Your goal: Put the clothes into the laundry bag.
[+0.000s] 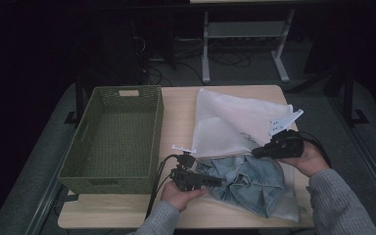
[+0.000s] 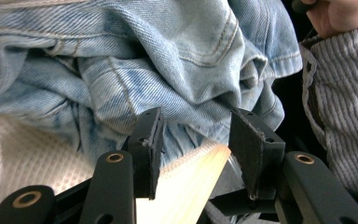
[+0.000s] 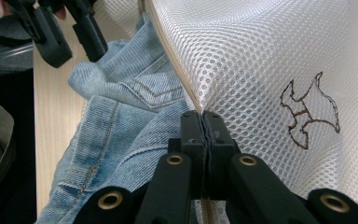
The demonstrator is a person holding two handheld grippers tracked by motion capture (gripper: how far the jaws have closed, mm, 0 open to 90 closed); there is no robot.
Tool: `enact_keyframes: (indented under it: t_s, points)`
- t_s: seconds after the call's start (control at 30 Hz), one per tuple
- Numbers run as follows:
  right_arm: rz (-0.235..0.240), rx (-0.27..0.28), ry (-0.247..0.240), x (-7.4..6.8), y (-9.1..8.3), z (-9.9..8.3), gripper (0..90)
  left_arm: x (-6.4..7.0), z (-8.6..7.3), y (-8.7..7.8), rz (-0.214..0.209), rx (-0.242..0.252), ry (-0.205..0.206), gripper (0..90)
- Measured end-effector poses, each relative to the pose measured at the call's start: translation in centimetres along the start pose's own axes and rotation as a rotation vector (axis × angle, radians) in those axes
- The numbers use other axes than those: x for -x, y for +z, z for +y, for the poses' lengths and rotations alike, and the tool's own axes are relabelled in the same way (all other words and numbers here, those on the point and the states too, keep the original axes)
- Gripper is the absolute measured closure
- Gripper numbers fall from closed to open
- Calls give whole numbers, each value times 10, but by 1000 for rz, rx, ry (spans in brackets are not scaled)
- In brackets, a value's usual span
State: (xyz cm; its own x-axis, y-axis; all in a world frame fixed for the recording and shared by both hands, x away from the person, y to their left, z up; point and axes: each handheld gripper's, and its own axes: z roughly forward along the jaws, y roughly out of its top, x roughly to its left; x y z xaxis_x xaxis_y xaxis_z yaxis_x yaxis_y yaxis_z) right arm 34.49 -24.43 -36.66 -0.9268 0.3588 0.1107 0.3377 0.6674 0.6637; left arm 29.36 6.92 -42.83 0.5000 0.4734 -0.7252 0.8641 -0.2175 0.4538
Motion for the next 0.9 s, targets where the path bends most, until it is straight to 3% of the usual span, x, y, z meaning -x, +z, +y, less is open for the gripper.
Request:
enact_keyframes:
  t_s: [0.13,0.3,0.53,0.67,0.77,0.9]
  points:
    - [-7,-8,2,1,-3,-4,882,3,1,15,-4,-19,9,541]
    - [-2,-1,14,4,-5,-8,859,5,3,15,8,-24,18,542]
    - [-33,-1,3,0,19,11,582,1,3,12,9,-24,16,554]
    - [-50,-33,-27,-3,30,21,646,4,1,5,34,-25,28,530]
    - [-45,-47,-34,-1,30,20,791,4,-1,-4,50,-22,38,521]
    - [-45,-54,-40,-2,29,15,858,-2,-2,-11,84,-11,15,506]
